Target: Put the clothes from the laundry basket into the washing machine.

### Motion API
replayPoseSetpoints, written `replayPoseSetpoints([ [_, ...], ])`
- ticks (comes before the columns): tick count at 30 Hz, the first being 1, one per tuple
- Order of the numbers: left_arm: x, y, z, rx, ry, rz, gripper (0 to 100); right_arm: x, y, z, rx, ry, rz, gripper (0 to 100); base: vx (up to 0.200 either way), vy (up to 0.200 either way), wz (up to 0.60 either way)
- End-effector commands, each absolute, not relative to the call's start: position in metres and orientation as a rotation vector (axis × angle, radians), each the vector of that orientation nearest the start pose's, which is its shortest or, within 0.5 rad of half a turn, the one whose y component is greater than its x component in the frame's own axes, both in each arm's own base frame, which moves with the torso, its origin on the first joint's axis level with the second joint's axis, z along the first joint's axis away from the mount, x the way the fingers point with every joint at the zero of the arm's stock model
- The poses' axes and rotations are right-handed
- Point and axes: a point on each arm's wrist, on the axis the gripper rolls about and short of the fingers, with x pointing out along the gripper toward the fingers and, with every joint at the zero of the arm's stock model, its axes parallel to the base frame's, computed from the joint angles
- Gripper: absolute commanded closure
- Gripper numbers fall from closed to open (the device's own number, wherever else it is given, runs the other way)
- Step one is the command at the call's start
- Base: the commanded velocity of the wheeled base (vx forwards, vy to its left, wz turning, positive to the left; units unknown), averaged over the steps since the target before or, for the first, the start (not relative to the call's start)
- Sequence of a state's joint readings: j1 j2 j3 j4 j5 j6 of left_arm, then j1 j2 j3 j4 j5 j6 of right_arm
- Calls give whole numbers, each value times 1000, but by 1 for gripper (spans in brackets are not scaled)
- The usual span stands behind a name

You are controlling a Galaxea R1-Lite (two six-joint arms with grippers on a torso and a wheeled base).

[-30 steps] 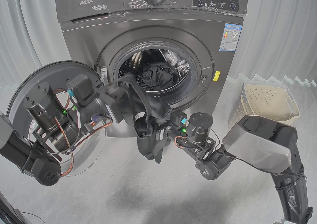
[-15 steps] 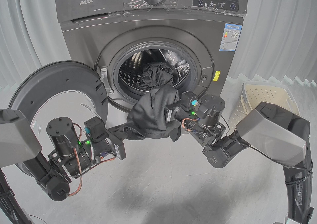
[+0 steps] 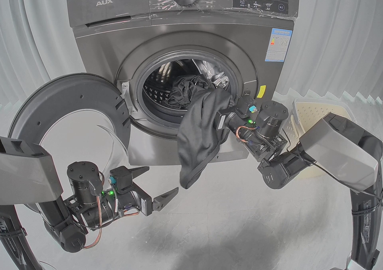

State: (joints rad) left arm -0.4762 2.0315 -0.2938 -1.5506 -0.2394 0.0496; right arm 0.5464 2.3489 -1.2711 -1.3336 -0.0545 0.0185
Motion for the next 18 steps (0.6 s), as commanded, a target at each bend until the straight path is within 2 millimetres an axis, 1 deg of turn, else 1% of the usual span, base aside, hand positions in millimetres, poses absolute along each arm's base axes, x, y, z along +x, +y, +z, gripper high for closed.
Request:
replayPoseSetpoints([
  [1,241,-130,60,78,198,-724,0,392,230,131,99,-266,486,100,0,0,0],
  [4,237,-130,57,89,218,-762,0,388,234,138,105,-280,498,100,0,0,0],
  [7,243,-133,58,87,198,-756,0,384,237,141,108,-286,508,100,0,0,0],
  [8,256,-137,63,75,153,-744,0,378,245,141,113,-291,531,100,0,0,0],
  [10,269,-142,67,65,106,-736,0,369,251,142,118,-297,555,100,0,0,0],
  [11,269,-142,67,65,106,-736,0,369,251,142,118,-297,555,100,0,0,0],
  [13,281,-148,74,47,61,-725,0,353,261,141,119,-276,594,100,0,0,0],
  [18,297,-161,71,32,30,-737,0,340,271,145,125,-272,629,100,0,0,0],
])
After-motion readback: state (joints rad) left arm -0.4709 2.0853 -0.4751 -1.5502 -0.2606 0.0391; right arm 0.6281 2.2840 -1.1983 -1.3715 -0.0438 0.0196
